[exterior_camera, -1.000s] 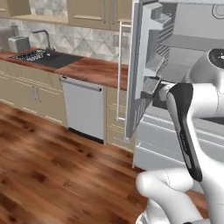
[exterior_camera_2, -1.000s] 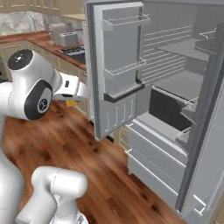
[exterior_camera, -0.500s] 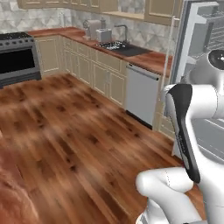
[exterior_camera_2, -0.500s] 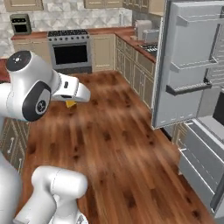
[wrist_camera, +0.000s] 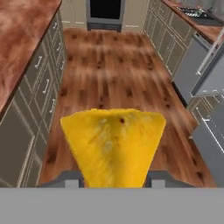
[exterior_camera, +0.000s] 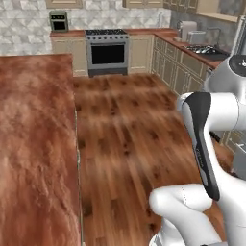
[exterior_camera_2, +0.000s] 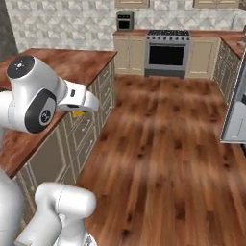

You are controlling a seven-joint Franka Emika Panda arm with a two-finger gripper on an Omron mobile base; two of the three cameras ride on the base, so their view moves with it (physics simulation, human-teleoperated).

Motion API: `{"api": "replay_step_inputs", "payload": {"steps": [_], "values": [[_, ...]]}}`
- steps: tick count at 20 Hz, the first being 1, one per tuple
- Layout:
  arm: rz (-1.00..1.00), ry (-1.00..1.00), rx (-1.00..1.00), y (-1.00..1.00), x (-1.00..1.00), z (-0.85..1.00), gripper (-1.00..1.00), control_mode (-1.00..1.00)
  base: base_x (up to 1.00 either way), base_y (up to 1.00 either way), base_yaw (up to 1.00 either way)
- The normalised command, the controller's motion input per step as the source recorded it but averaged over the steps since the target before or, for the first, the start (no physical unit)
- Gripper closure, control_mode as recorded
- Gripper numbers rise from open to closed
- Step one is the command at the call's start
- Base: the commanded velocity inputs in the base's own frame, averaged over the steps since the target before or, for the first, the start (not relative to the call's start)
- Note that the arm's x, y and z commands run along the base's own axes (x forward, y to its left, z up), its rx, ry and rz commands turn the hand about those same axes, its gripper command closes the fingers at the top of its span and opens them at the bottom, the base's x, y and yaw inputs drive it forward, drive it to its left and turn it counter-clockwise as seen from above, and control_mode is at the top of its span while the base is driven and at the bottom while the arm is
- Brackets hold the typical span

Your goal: Take the cheese, fish, and avocado from the fridge and place them on the plate on the dining counter to create an appetizer plate.

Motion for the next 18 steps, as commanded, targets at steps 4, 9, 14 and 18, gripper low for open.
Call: {"api": "replay_step_inputs", "payload": {"steps": [4,9,14,18], "values": [[0.0,0.0,0.0,0.0,0.0,0.0,1.0,1.0,-1.0,-0.37,0.53],[0.0,0.0,0.0,0.0,0.0,0.0,1.0,1.0,-1.0,-0.05,0.37],[0.0,0.0,0.0,0.0,0.0,0.0,1.0,1.0,-1.0,0.0,0.25],[0.0,0.0,0.0,0.0,0.0,0.0,1.0,1.0,-1.0,0.0,0.19]]}}
